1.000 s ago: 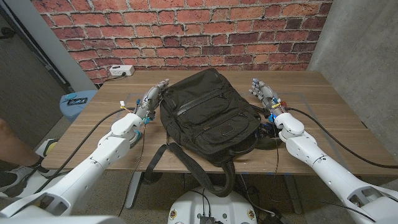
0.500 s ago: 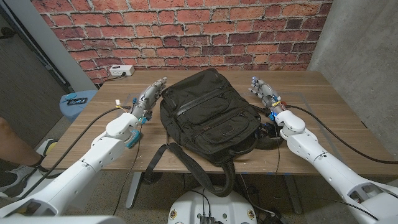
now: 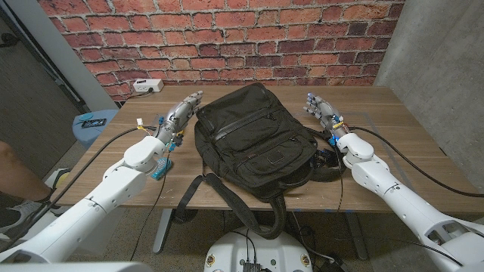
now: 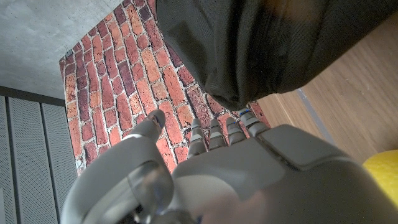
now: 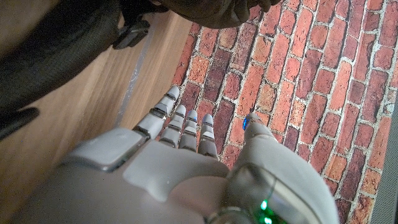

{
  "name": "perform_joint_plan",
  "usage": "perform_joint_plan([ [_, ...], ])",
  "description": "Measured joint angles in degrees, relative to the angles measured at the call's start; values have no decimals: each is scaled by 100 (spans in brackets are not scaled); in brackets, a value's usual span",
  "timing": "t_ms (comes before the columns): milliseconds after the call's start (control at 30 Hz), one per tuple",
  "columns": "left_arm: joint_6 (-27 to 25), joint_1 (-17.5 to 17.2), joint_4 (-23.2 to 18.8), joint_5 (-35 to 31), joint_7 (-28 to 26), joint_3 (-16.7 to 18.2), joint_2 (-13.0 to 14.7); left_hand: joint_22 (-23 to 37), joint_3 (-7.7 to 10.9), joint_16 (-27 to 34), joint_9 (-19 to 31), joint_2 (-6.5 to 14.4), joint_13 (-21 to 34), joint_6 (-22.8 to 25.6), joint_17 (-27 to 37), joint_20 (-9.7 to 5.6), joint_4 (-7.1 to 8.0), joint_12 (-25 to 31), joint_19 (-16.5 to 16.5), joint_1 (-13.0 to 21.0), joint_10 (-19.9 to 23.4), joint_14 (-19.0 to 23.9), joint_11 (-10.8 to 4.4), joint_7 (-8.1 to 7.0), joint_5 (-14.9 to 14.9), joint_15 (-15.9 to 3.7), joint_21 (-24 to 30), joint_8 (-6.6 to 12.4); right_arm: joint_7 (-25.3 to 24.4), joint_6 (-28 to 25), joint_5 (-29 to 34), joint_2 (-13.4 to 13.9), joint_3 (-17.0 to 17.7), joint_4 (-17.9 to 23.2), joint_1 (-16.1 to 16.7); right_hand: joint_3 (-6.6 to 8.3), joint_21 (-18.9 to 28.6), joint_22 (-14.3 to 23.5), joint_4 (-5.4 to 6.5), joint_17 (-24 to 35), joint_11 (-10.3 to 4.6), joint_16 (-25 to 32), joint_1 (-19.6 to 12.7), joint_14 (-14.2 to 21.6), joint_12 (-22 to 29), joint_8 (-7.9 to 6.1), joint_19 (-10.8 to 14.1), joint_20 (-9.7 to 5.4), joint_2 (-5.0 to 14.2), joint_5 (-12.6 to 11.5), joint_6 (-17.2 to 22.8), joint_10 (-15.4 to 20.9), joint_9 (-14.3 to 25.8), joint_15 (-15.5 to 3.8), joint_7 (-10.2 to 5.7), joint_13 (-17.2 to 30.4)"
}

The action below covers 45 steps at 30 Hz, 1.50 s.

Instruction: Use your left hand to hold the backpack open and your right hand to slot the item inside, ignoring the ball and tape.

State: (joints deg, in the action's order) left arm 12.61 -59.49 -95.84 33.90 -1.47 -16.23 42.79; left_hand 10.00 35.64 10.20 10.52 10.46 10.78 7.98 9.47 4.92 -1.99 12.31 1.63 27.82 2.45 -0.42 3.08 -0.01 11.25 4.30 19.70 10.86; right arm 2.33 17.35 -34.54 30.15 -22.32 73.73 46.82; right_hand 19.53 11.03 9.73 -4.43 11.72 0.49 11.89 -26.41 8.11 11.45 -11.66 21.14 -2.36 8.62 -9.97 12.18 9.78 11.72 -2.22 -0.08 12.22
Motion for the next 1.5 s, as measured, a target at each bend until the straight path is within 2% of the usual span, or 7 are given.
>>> perform_joint_plan([
  [533,40,-320,-584,-460,-200,133,320,0,8,0,0,-30,0,31,0,0,-41,0,0,30,0,0,0,31,7,0,-22,0,52,65,-15,47,37,-2,35,8,0,0,-40,1,0,0,-23,0,0,0,0,0,23,0,0,0,0,0,0,0],
  [600,43,-345,-636,-511,-213,145,354,0,1,0,0,-30,0,31,0,0,-80,0,0,30,0,0,0,31,22,0,-36,0,52,78,-18,47,43,-9,43,-8,0,0,-56,1,0,0,-23,0,0,0,0,0,23,0,0,0,-19,0,0,0],
  [1333,61,-404,-1015,-1045,-160,194,617,0,0,0,0,-53,-1,51,0,0,-175,0,0,53,1,1,-1,55,22,-1,-62,0,-92,154,-32,73,127,92,193,14,0,0,-81,-27,0,0,-83,0,-1,0,0,0,22,0,0,0,-27,0,-1,-24],
  [1500,55,-430,-1111,-1158,-136,194,692,0,-7,0,-9,-76,-1,61,0,0,-182,0,0,75,23,1,-22,64,22,-1,-85,0,-113,152,-42,93,152,129,222,15,0,0,-127,-27,-1,0,-83,0,-1,0,0,0,22,0,0,0,-27,0,-1,-24],
])
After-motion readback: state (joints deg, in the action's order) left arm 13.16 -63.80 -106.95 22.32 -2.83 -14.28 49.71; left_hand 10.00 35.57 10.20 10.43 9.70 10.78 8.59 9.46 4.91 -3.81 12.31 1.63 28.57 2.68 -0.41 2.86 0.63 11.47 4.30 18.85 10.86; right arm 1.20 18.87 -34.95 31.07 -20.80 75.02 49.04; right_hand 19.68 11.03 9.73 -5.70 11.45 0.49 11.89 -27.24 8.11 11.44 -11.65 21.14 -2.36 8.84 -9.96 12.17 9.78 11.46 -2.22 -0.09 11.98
